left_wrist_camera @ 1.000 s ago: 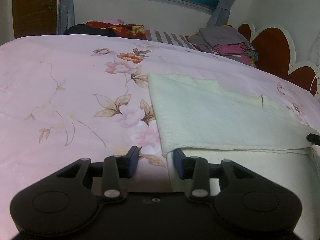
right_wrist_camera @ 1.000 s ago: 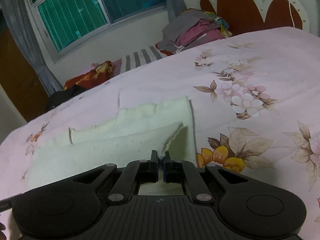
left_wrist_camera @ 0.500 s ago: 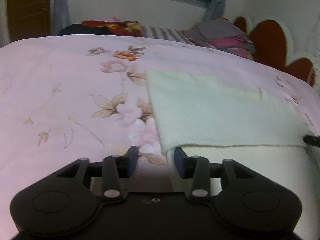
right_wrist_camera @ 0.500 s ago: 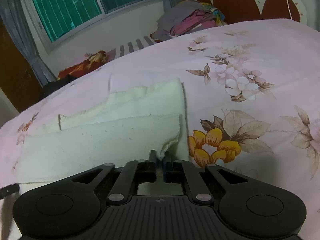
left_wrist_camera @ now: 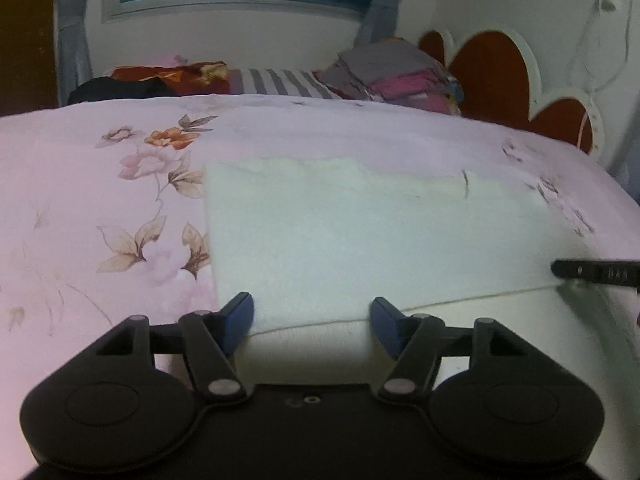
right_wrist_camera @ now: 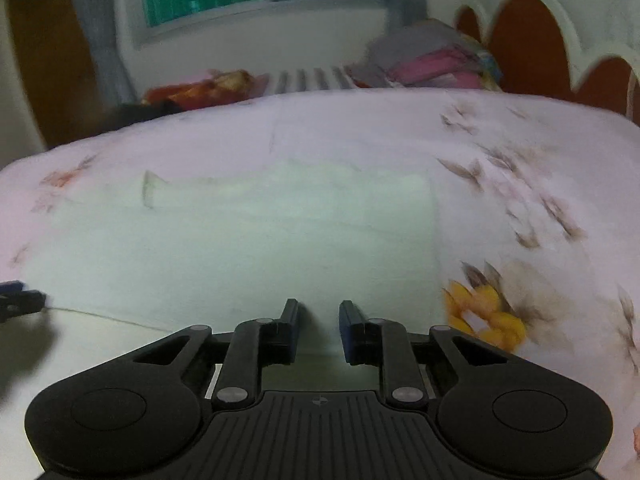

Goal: Fold small clothes
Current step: 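Smooth the folded sweater with both open tools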

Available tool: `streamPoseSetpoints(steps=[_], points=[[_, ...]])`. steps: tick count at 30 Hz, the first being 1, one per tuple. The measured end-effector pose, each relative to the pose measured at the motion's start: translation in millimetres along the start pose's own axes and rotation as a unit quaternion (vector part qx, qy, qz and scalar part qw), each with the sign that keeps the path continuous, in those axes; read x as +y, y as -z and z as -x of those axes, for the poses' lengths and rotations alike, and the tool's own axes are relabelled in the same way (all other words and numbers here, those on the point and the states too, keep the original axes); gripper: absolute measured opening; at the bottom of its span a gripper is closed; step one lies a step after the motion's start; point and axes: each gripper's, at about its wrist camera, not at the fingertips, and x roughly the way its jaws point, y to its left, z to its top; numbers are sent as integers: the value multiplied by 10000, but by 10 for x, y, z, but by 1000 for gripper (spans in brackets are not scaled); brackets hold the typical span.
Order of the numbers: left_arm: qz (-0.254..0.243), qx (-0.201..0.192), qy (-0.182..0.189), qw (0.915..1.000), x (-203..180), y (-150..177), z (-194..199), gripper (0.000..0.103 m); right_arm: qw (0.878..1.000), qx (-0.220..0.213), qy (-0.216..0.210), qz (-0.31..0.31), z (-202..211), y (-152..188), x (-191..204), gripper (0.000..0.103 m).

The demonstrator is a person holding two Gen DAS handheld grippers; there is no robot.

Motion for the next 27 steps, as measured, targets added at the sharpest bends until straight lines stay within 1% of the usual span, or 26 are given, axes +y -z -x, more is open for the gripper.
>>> streamPoseSetpoints(steps=[1,2,4,5,7,10,12,13,14,15,16,17,18,19,20,21,24,25,27], points=[[8,-75,56,10000,14,-52,37,77,10000,34,-39,-65,23,-11,-31,21],[23,-168,57,9998,17,-94,52,78,9999,-51,-58,-84,71,-45,-49,21],[43,-191,79,9998,71,-239,-18,77,9993,-331,-180,-52,126,-108,-75,21],[62,-186,76,9998,94,-326,-88,76,9993,-308,-210,-76,80,-172,-83,21],[34,-221,82,9997,111,-480,-247,75,9998,-176,-60,-20,-69,-298,-63,21],[195,-176,150,9995,251,-670,-540,73,9998,-183,-76,2,-305,-472,-72,21],[359,-142,34,9992,420,-717,-698,73,9999,-159,-48,12,-445,-543,-136,21],[531,-72,17,9986,519,-716,-760,72,9998,-103,161,69,-531,-566,-182,21],[743,-173,197,9969,627,-692,-759,73,9980,-76,596,193,-601,-568,-232,21],[899,-237,287,9953,687,-686,-726,73,9958,-135,872,247,-634,-561,-282,21],[1014,-272,121,9944,720,-681,-662,72,9957,-123,895,205,-633,-569,-327,21],[1006,-386,10,9942,716,-676,-592,72,9960,-115,861,195,-601,-586,-322,21],[1011,-509,55,9936,703,-676,-532,72,9960,-228,833,248,-531,-596,-289,21],[1005,-610,198,9929,639,-680,-477,72,9957,-452,751,286,-433,-599,-240,21],[909,-626,315,9934,529,-701,-457,72,9965,-583,549,244,-347,-603,-161,21],[737,-585,388,9948,384,-723,-464,73,9977,-586,266,212,-314,-606,-72,21],[273,-387,563,9973,-36,-739,-552,74,9969,-389,-609,303,-371,-577,321,21],[126,-315,604,9976,-173,-716,-589,74,9959,-312,-801,295,-402,-558,440,21],[-104,-172,508,9985,-345,-662,-690,75,9940,-175,-993,428,-468,-496,642,21]])
